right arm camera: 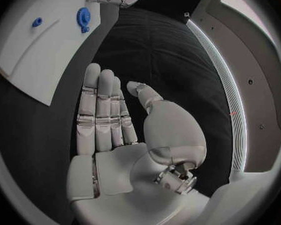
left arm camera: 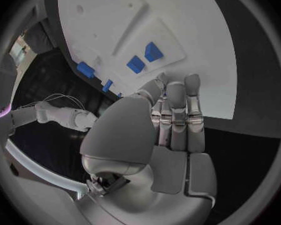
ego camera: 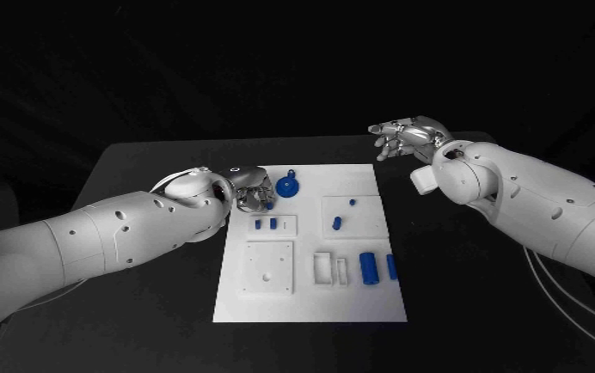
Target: Assemble the parts on the task board
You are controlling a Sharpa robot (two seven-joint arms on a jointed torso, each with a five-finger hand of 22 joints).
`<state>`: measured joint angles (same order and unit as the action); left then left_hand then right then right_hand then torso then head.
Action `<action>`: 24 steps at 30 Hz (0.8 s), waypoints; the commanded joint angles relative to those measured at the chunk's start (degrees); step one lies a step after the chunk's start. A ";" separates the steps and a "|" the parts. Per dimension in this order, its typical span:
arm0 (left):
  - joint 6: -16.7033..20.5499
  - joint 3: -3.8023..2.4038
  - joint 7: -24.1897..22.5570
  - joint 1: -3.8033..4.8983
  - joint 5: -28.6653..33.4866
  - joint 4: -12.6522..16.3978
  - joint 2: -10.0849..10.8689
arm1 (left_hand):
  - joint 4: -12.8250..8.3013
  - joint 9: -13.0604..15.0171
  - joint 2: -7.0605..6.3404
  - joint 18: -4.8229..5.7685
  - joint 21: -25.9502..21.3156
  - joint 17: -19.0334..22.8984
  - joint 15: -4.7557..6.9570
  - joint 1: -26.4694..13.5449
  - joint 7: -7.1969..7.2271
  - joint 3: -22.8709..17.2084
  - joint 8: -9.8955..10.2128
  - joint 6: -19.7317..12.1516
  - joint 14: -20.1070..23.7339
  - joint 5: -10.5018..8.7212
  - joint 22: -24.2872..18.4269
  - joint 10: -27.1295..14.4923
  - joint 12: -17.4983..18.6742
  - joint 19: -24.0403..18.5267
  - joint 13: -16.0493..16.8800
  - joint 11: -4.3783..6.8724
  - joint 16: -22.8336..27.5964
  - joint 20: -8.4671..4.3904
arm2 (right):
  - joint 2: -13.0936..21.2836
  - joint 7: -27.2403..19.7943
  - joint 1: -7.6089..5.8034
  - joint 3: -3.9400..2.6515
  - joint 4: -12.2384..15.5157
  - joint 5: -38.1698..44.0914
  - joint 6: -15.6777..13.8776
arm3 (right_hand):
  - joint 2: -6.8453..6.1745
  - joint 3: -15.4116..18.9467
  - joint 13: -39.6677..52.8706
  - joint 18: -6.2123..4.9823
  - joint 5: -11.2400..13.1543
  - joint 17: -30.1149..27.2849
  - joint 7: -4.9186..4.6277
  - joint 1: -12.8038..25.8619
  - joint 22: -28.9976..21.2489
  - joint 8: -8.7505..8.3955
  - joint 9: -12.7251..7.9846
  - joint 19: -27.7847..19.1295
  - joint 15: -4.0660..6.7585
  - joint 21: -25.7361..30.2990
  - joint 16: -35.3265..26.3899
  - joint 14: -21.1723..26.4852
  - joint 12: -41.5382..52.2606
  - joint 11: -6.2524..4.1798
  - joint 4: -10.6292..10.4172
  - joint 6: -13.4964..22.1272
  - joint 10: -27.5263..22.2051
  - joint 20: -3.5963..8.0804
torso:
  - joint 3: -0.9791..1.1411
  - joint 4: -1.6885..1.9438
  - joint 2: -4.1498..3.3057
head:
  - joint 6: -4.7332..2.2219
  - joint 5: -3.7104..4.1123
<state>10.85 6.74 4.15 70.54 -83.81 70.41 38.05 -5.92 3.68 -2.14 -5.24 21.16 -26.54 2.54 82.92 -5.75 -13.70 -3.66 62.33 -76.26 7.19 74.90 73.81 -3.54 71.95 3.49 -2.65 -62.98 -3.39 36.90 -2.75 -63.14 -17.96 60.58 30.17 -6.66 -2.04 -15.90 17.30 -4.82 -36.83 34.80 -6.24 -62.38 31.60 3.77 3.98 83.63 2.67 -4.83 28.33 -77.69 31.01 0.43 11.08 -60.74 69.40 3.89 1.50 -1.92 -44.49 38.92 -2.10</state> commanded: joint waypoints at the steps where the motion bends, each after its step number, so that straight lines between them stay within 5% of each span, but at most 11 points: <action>1: -0.26 0.00 -0.25 -0.03 -0.27 0.03 -0.08 | -0.01 -0.04 -0.88 -0.54 -0.05 0.01 -0.28 0.16 0.11 0.37 0.11 -0.71 0.37 -0.21 0.96 -0.12 0.11 0.02 0.03 0.15 -0.48 0.08 | -0.07 -0.38 0.03 -0.04 -0.02 0.23 0.76 | -0.47 0.07 -0.07 0.44 -0.39 0.00 -0.04 -0.26 -0.07 -0.16 0.03 0.26 -0.03 0.02 -0.17 -0.57 -0.22 -0.13 0.08 -0.23 0.34 -0.11 | 0.01 0.00 0.00 | -0.04 -0.02; 11: -0.20 0.00 0.17 -0.04 -0.47 -0.05 0.01 | 1.30 -0.07 -2.42 -0.39 -1.08 0.70 -0.37 0.18 0.59 0.27 0.11 -2.80 0.89 -0.54 0.94 -0.45 0.11 0.28 0.03 0.08 -0.99 0.15 | -0.06 -0.35 0.06 -0.04 -0.05 0.23 0.74 | -0.45 0.06 -0.09 0.45 -0.38 0.07 -0.05 -0.24 -0.84 -0.17 0.02 0.20 -0.04 -0.35 -0.32 -0.60 -0.25 -0.11 0.08 -0.22 0.33 -0.12 | 0.01 0.01 0.00 | 0.01 -0.02; 24: -0.20 -0.01 0.68 -0.04 -0.79 -0.23 0.17 | 1.71 -0.04 -2.86 -0.36 -1.57 1.10 -0.46 0.62 0.65 0.09 0.05 -2.52 1.11 -0.31 1.04 -1.05 0.11 0.39 0.03 -0.12 -1.12 0.15 | -0.05 -0.38 0.09 -0.04 -0.08 0.23 0.73 | -0.44 0.06 -0.10 0.45 -0.38 0.09 -0.05 -0.24 -1.05 -0.17 0.02 0.18 -0.04 -0.45 -0.36 -0.60 -0.26 -0.11 0.08 -0.21 0.32 -0.12 | 0.02 -0.01 0.02 | 0.07 -0.11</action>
<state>10.86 6.74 4.63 70.53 -84.03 70.19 38.22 -4.41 3.69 -4.30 -5.25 19.81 -25.52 2.24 83.44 -5.00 -13.55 -3.65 59.55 -75.52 6.82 74.90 73.18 -3.54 71.95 3.49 -2.87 -63.90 -3.39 36.88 -2.74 -63.08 -17.96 60.51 30.18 -6.62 -2.04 -15.90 17.25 -4.81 -36.83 34.80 -6.23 -62.38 30.59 3.77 3.98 83.63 2.45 -5.09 28.33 -77.91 31.01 0.43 11.08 -60.74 69.40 3.89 1.49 -1.91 -44.49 38.95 -2.18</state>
